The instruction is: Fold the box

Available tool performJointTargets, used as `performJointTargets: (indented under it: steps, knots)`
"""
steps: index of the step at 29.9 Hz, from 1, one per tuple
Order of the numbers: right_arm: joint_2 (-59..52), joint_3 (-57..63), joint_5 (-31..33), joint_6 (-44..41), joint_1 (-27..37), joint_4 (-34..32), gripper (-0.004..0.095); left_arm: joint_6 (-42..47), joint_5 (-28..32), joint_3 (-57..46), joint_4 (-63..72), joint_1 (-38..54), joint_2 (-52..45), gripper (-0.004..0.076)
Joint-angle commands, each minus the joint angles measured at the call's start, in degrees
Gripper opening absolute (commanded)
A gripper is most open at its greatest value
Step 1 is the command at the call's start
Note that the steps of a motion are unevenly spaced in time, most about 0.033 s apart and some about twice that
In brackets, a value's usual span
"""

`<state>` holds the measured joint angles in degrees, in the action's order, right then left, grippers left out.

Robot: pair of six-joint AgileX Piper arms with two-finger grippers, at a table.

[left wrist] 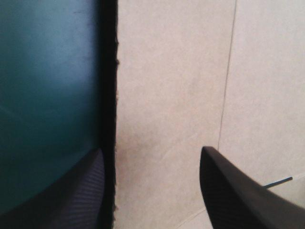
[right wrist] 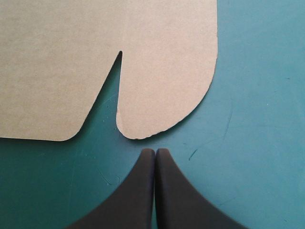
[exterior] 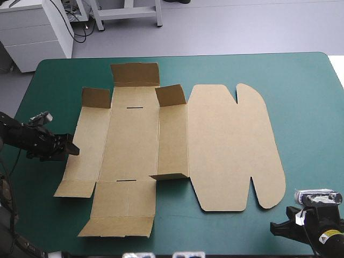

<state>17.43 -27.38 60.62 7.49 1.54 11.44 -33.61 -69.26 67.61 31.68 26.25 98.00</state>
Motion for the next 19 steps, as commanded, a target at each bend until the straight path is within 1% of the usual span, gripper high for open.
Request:
performJointTargets:
  steps: [1,10,14,19]
  knots:
    - [0.5,-1.4,-3.0,0.6,-0.1,0.5,-0.0014,1.3,-4.9,0.9,2.9,-0.4,-0.7,0.0425]
    - [0.5,-1.4,-3.0,0.6,-0.1,0.5,-0.0014,1.6,-4.9,0.1,3.1,-0.9,0.3,0.0425]
    - [0.5,-1.4,-3.0,0.6,-0.1,0.5,-0.0014,0.7,-4.8,-3.3,3.3,-3.2,1.3,0.0425]
    - [0.5,-1.4,-3.0,0.6,-0.1,0.5,-0.0014,-0.8,-4.8,-4.0,6.6,-6.2,2.0,0.0425]
